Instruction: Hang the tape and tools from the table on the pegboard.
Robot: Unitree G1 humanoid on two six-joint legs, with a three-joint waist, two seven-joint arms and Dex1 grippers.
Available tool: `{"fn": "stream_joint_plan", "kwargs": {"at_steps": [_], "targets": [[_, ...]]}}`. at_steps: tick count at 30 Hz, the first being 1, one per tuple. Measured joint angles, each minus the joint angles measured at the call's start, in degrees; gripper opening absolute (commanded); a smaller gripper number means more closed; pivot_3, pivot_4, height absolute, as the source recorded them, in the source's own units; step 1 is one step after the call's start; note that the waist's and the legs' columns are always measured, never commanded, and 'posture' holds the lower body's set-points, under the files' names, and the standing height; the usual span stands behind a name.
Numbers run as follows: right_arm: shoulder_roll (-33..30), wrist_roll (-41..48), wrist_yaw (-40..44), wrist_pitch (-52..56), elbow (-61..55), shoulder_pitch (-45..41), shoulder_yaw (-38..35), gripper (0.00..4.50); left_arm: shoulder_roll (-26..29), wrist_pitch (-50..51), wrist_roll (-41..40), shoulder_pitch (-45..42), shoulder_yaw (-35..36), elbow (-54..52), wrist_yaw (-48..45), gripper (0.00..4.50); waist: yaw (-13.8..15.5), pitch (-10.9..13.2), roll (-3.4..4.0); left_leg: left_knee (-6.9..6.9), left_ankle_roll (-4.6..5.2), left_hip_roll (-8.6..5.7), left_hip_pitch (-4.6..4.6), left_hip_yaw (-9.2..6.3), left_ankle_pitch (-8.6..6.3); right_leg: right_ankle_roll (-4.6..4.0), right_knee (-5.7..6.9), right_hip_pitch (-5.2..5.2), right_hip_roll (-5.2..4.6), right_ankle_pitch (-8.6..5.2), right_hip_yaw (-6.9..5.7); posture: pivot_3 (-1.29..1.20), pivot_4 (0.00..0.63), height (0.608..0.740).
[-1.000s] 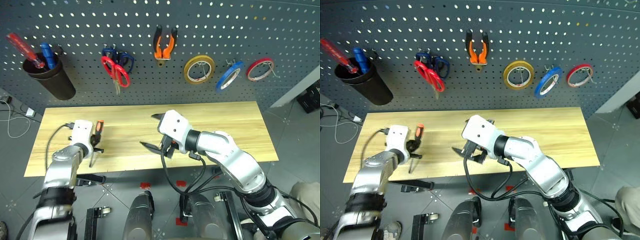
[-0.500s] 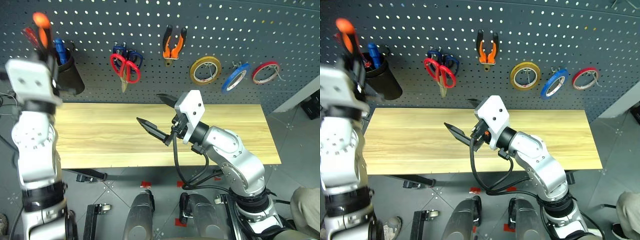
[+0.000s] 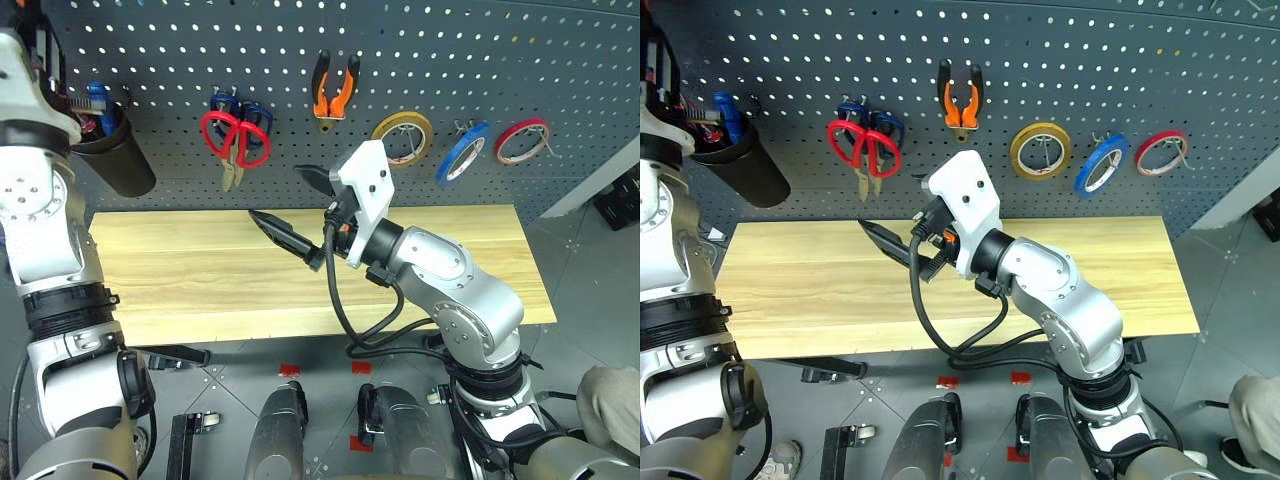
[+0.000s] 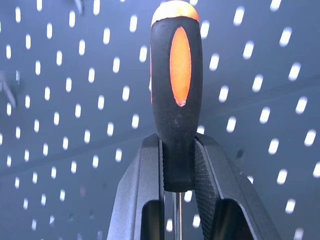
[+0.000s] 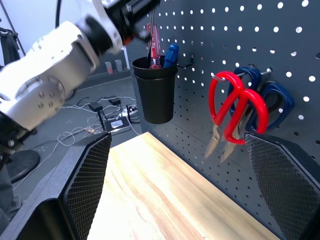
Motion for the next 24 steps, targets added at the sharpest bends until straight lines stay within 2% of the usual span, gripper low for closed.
{"fn": "stream_joint_plan", "kwargs": {"at_steps": [6,9,13,16,20,24], "targets": [[-0.17,0.02,0.18,-0.46,0.29,-0.42,-0.01,4.50,-2.83,-1.94,-1.10,4.53,0.87,-0.26,1.99,2.44,0.03,-0.34,-0.40,0.02,0.01,0.00,0.00,-0.05,0.01,-0.01,0.04,0.02,-0.01,0.01,-0.03,-0.03,0.212,0.740],[-0.83,0.01,0.42,-0.95,0.87,-0.48,0.00,4.50,-3.82,-2.09,-0.90,5.95,1.17,-3.62,3.48,3.35,0.03,-0.56,-0.60,0.03,0.01,0.00,0.00,-0.05,0.01,-0.01,0.04,0.02,-0.02,0.01,-0.02,-0.02,0.202,0.740],[-2.97,-0.09,1.30,-2.74,1.23,0.59,-0.02,4.50,-5.77,1.95,-0.26,11.01,-1.07,-17.58,3.92,3.35,0.18,-1.39,-0.56,0.00,0.02,-0.04,0.00,-0.04,0.00,-0.01,-0.02,0.06,-0.04,0.01,0.01,0.00,0.189,0.740],[-5.47,-0.47,2.04,-5.65,1.19,5.01,-0.03,4.50,-9.85,13.65,-2.02,20.09,-5.61,-28.81,2.93,3.35,0.21,-2.91,-0.29,-0.05,0.05,-0.05,0.05,-0.01,-0.01,0.00,-0.07,0.12,-0.04,0.00,0.03,0.01,0.182,0.740],[-8.20,-2.38,2.43,-9.74,2.01,10.06,-0.05,4.50,-13.93,30.85,-4.16,27.47,-9.32,-33.43,3.13,3.35,0.18,-3.00,-0.30,0.00,-0.04,0.04,0.13,-0.12,0.10,-0.14,0.14,0.12,0.09,0.08,0.01,0.02,0.174,0.740],[-8.48,-6.35,0.79,-17.00,7.31,15.95,0.45,4.50,-14.68,35.30,-4.33,32.14,-9.81,-36.42,2.64,3.35,0.21,-3.69,-0.28,-0.09,-0.19,0.09,0.22,-0.22,0.39,-0.27,0.20,0.13,0.18,0.16,-0.02,0.03,0.156,0.740]]}}
